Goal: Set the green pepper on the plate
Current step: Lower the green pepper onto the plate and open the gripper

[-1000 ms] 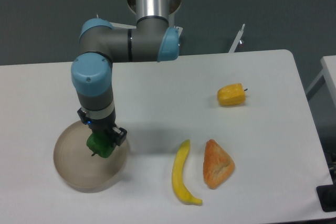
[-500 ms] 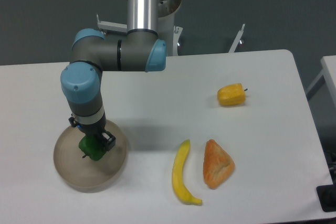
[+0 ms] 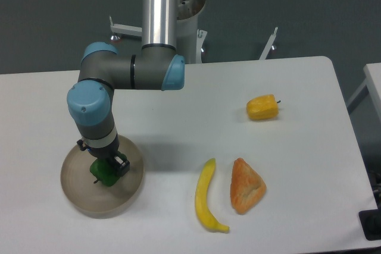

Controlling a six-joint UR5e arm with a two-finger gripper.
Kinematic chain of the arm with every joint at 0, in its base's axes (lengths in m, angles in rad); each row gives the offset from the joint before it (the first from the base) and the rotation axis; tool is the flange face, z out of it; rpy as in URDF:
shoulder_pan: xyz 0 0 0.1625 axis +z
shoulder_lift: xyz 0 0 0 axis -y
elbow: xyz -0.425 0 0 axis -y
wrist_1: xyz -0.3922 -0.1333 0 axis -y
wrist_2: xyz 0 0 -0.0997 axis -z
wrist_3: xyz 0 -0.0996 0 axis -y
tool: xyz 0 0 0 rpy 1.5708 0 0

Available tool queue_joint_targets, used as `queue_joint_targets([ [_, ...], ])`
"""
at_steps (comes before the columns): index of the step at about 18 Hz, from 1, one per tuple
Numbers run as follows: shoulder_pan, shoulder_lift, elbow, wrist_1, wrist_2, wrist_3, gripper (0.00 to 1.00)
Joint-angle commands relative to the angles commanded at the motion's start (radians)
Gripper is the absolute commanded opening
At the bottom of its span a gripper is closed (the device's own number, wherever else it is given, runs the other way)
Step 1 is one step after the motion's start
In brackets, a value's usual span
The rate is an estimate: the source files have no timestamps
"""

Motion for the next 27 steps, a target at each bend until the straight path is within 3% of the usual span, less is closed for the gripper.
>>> queue_joint_targets([
  [17, -0.008, -0.012, 0.002, 0.002, 0.003, -0.003, 0.64],
  [25, -0.008, -0.003, 0.008, 0.0, 0.003, 0.002, 1.0],
  [27, -0.008, 0.009, 0.011, -0.002, 0.003, 0.003, 1.0],
])
